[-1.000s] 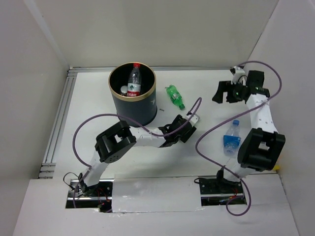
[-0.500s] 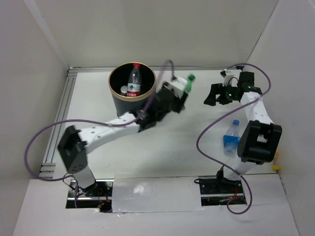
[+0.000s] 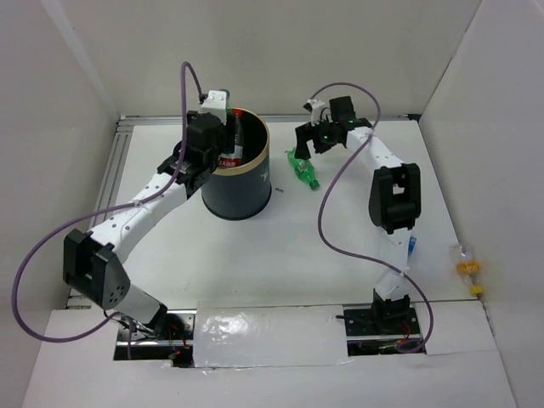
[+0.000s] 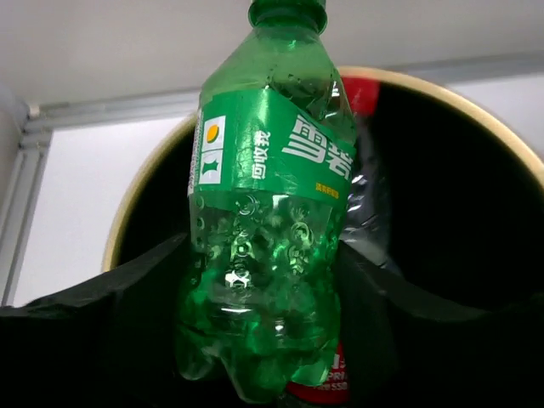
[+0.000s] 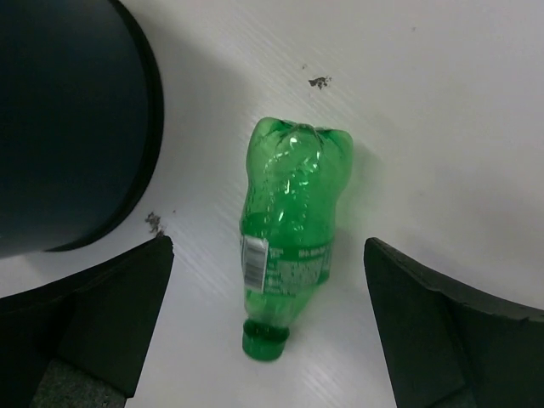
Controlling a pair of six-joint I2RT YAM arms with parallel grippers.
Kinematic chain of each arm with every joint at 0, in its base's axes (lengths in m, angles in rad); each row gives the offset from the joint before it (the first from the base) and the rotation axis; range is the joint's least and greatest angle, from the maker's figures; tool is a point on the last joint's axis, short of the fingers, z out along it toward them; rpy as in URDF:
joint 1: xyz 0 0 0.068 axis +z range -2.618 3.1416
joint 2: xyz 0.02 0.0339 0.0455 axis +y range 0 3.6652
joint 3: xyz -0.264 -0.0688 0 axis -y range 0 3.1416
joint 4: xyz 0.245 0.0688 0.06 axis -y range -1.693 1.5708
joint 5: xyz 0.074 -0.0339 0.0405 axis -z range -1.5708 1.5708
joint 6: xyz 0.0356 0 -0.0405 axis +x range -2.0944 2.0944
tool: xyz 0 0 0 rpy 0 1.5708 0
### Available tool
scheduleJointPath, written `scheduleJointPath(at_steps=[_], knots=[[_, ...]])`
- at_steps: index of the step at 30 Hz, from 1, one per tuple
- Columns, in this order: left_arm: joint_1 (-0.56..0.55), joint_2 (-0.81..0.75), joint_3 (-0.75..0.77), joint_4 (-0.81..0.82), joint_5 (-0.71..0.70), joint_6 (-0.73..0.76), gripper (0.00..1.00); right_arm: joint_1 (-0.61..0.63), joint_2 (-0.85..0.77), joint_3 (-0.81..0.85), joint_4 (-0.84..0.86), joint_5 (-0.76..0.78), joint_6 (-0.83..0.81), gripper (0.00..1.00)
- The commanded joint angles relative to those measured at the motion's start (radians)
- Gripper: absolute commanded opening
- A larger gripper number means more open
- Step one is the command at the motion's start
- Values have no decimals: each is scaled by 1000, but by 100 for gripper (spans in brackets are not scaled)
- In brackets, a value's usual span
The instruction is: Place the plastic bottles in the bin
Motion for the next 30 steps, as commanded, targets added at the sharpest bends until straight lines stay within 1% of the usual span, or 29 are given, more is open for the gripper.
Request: scheduleJointPath(at_steps=[1,4,5,8,10,11,12,13,14,15,16,17,18,19,20,21,22,23,24,26,27,30], knots=[[27,44,57,-29,45,-27,80,45,86,77,44,118,9,100],[27,56,91,-61,21,-38,91,45,122,100,69,138,19,100],[27,56,91,-61,11,-38,99,54,134,110,69,138,20,100],[14,14,106,-61,-10,-38,100,67,188,144,69,157,7,100],[-37,-16,131,-83,-33,-23,100,76,229,144,69,167,-3,100],[-81,-61,131,-83,-45,5,100,76,242,158,69,167,-3,97],[-106,-88,114,-83,-46,14,100,76,251,158,60,167,-3,91],[-132,-118,96,-60,-24,14,100,76,260,158,49,154,-29,81],[-158,-150,68,-48,-3,32,100,76,260,158,37,126,-30,67],[-204,-186,0,-36,25,43,97,76,249,167,23,105,-42,32],[-227,-260,-44,-23,77,43,96,59,208,167,2,86,-42,22],[-250,-299,-94,12,103,26,95,50,175,158,2,60,-57,14],[-290,-339,-210,32,134,16,93,41,135,143,2,49,-69,7],[-311,-376,-270,52,163,0,93,27,39,134,2,40,-79,6],[-331,-440,-330,66,189,-26,92,27,-11,134,20,40,-95,6],[-350,-468,-385,75,203,-88,92,18,-57,124,31,13,-105,5],[-388,-491,-491,90,203,-118,92,18,-100,124,41,-4,-114,5],[-409,-511,-539,90,203,-145,92,18,-176,138,69,-23,-123,5],[-431,-542,-585,109,203,-191,92,18,-211,138,90,-41,-123,5],[-489,-551,-692,123,171,-234,92,47,-283,138,167,-83,-123,5],[-503,-551,-719,133,151,-268,92,59,-295,138,187,-104,-111,6],[-542,-531,-791,159,151,-287,92,123,-304,173,242,-147,-93,6]])
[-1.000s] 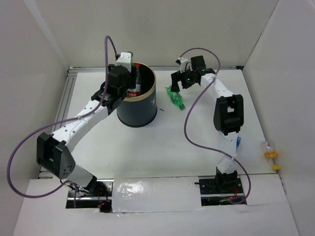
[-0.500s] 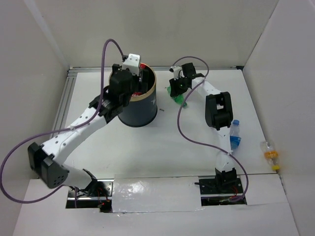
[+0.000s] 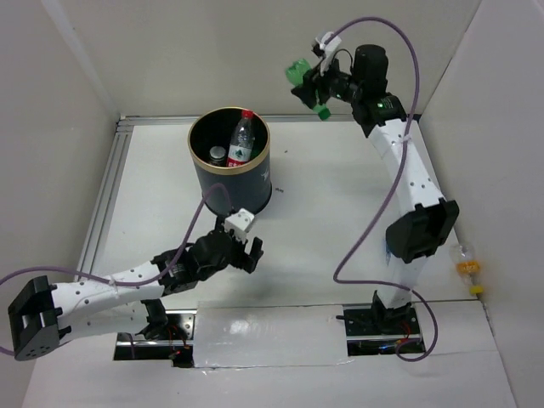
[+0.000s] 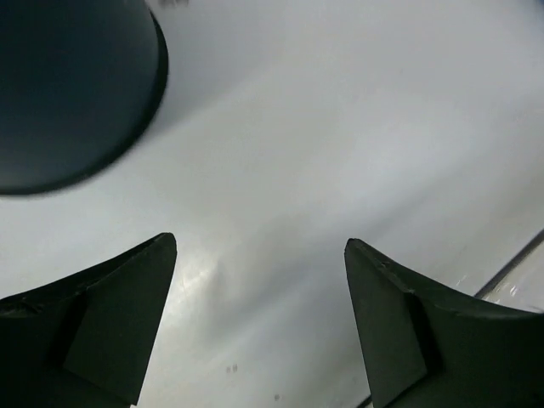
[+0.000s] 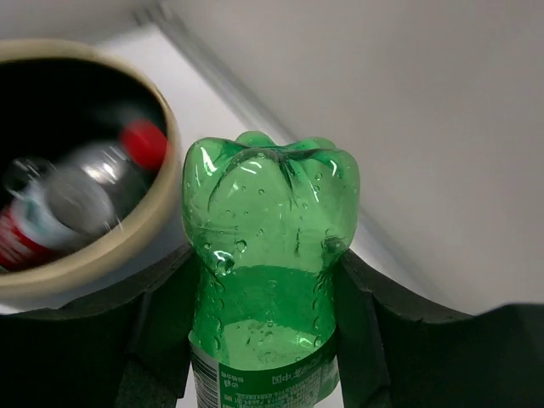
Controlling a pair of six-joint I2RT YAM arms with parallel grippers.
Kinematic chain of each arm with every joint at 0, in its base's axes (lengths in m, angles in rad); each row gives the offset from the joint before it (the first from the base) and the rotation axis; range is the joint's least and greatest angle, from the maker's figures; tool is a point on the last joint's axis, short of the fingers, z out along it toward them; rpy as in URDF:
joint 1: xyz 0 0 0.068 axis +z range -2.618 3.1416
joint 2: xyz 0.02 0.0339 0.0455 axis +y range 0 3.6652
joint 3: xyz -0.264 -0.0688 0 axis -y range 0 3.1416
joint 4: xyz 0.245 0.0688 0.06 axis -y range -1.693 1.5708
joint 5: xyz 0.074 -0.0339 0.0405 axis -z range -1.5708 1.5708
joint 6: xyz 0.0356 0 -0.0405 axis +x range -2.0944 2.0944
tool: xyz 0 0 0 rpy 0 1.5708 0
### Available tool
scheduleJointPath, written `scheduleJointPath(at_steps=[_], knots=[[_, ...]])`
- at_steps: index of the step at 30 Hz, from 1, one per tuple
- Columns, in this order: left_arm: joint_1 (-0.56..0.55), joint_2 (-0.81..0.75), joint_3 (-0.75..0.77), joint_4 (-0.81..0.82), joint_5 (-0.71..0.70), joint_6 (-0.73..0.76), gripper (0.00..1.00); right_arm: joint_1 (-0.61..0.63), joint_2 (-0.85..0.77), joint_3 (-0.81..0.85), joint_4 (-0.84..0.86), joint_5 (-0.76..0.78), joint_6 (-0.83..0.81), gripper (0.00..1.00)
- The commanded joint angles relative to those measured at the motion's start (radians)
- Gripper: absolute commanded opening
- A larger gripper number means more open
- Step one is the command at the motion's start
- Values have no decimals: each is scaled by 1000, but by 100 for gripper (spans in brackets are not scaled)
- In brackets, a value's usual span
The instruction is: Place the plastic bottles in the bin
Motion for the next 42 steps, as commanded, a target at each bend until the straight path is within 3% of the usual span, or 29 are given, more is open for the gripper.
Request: scheduleJointPath(at_steps=[1,7,11,14,15,17,19,21,24,26,27,28,30,31,32,34,36,39,42], knots=[[-27,10,-34,89,-20,-83,93,90,-29,45,129,-129,2,7],[-80,47,-65,147,-1,-83,93,247,88,156,234,-194,133,10],[-104,65,-65,172,10,-83,94,334,220,275,249,-196,209,23],[-113,96,-65,206,21,-83,94,343,267,298,287,-158,275,69],[-124,108,-53,230,21,-74,94,354,267,298,288,-147,275,79],[-124,155,-28,255,30,-74,95,354,250,298,265,-130,251,95],[-124,201,7,313,44,-65,95,342,186,308,214,-53,226,100],[-124,263,44,350,74,-55,96,319,127,276,182,90,217,100],[-124,471,203,375,134,-67,95,224,-26,77,116,319,195,100],[-104,556,266,394,195,-87,93,160,-138,-16,26,369,174,89],[-104,597,297,410,220,-121,90,126,-175,-63,-10,405,146,80],[-90,637,326,410,251,-135,88,62,-213,-173,-42,471,123,54],[-76,752,433,410,317,-164,81,-11,-325,-284,-123,549,60,23],[-60,789,475,390,352,-189,69,-43,-354,-371,-161,620,40,14],[-49,826,565,370,381,-204,63,-114,-380,-411,-201,639,25,12],[-40,931,700,344,457,-239,58,-225,-449,-520,-310,675,-1,33],[-40,993,781,330,525,-271,61,-293,-527,-596,-369,688,-15,54],[-30,1119,950,300,582,-330,80,-388,-613,-732,-410,786,-24,67],[-21,1229,1076,270,653,-383,89,-492,-684,-869,-423,849,-24,73]])
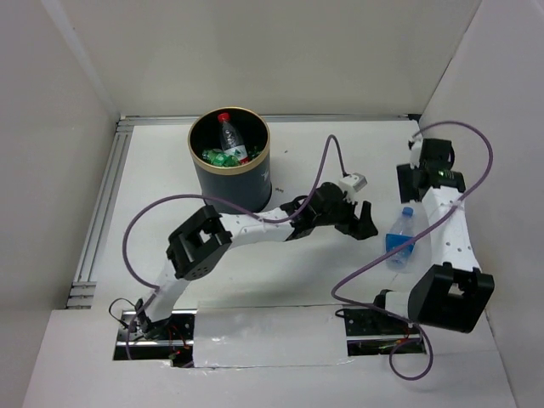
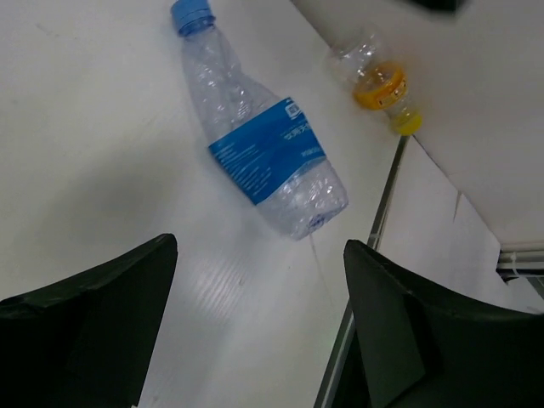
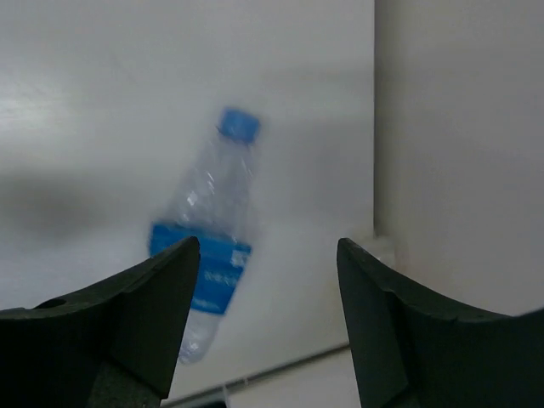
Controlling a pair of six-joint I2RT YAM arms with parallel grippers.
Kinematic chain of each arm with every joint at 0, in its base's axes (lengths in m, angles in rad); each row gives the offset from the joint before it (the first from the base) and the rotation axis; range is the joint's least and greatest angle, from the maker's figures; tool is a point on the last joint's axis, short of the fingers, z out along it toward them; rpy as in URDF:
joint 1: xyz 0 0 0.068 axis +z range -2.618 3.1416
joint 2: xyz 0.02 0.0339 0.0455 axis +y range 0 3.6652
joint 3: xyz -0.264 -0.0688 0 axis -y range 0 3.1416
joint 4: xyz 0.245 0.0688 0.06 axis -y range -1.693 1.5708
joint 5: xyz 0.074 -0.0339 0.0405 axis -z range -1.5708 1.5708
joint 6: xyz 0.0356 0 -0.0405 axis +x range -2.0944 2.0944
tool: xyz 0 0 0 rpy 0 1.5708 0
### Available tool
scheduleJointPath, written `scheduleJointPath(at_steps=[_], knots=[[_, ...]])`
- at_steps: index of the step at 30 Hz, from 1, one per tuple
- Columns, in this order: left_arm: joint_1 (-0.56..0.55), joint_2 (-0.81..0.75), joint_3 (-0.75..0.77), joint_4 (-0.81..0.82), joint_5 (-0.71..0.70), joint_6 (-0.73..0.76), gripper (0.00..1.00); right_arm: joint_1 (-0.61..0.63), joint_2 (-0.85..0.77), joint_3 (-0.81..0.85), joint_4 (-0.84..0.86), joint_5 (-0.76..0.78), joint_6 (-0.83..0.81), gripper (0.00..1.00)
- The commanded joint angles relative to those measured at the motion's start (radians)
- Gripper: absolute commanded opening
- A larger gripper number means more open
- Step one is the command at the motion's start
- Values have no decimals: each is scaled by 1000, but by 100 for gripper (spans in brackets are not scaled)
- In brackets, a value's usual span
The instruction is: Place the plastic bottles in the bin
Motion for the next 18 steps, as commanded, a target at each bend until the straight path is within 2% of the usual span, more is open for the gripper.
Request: scheduleJointPath(at_steps=[1,2,5,6,8,10,14,18], knots=[[7,92,133,-11,147,-96,92,-92,-126,-104,-85,108,-41,73],[7,114,155,-11,157,-118,93,-120,-150,-136,-85,108,-42,79],[16,175,184,46,183,-172,98,-212,-230,-230,-85,67,-71,80],[16,189,205,57,192,-209,98,-242,-244,-259,-85,67,-71,86],[16,239,238,71,220,-221,100,-268,-287,-290,-64,96,-83,86],[16,273,294,71,220,-235,100,-304,-296,-339,-54,133,-83,90],[-13,327,362,57,191,-226,100,-338,-342,-457,13,176,-106,90],[-22,368,414,6,105,-208,100,-338,-355,-541,93,221,-137,90]])
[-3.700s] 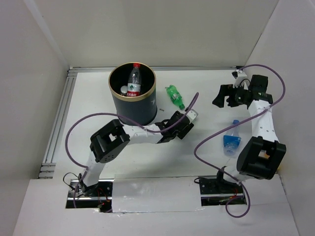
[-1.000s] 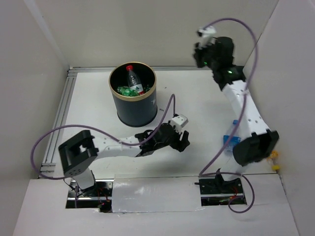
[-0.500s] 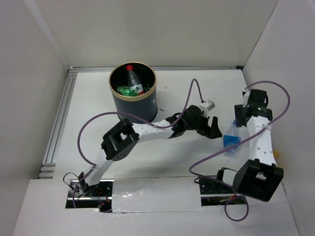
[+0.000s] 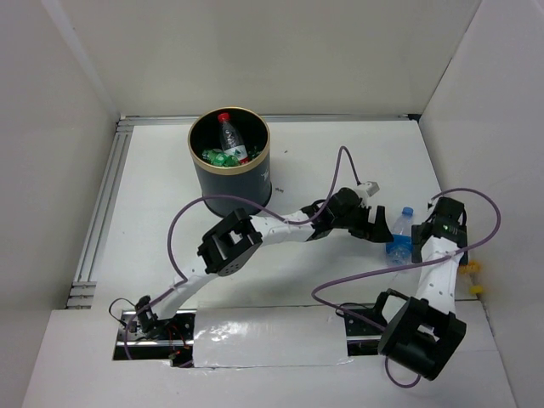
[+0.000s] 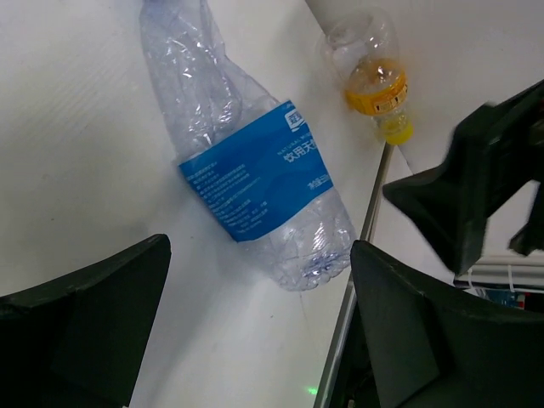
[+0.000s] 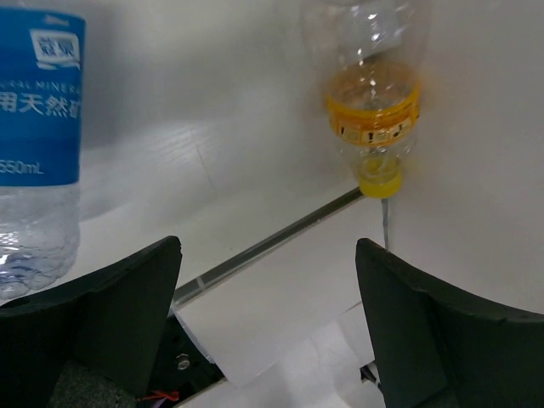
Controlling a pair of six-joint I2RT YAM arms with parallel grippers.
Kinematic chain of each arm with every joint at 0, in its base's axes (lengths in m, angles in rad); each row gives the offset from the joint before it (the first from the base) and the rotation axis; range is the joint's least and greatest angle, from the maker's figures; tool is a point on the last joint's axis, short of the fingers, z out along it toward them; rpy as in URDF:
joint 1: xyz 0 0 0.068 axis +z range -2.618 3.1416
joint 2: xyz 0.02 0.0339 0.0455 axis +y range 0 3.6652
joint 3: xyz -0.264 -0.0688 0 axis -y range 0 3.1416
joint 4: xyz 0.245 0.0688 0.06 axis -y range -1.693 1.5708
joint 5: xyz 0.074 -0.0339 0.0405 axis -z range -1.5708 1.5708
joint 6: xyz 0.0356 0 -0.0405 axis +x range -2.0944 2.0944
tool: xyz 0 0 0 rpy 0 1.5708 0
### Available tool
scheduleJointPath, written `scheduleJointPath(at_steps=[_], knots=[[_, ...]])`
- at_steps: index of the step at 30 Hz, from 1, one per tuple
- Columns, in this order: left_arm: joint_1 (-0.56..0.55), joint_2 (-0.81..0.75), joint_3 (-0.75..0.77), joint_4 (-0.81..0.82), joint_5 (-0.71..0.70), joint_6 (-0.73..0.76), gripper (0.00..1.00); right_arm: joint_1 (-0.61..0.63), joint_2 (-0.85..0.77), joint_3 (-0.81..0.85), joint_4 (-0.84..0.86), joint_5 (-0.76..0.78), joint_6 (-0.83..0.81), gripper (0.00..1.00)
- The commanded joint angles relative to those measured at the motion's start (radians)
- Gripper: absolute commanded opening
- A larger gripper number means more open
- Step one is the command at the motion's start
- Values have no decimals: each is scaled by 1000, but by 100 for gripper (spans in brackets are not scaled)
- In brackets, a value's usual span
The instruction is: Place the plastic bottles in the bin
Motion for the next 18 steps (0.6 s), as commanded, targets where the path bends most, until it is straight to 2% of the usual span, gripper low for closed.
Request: scheduleJointPath(at_steps=[1,6,12,18], knots=[[-18,31,72,7,-53,-4,100,-13,-27,-34,129,73,-44,90],[-18,54,72,7,-73,-4,100,-22,-50,-13,169,53,-58,90],[-28,120,184,-44,-73,-4,100,-22,-61,102,191,6,21,91],[-37,194,263,-75,30,-13,100,-22,-25,206,191,-84,137,91]])
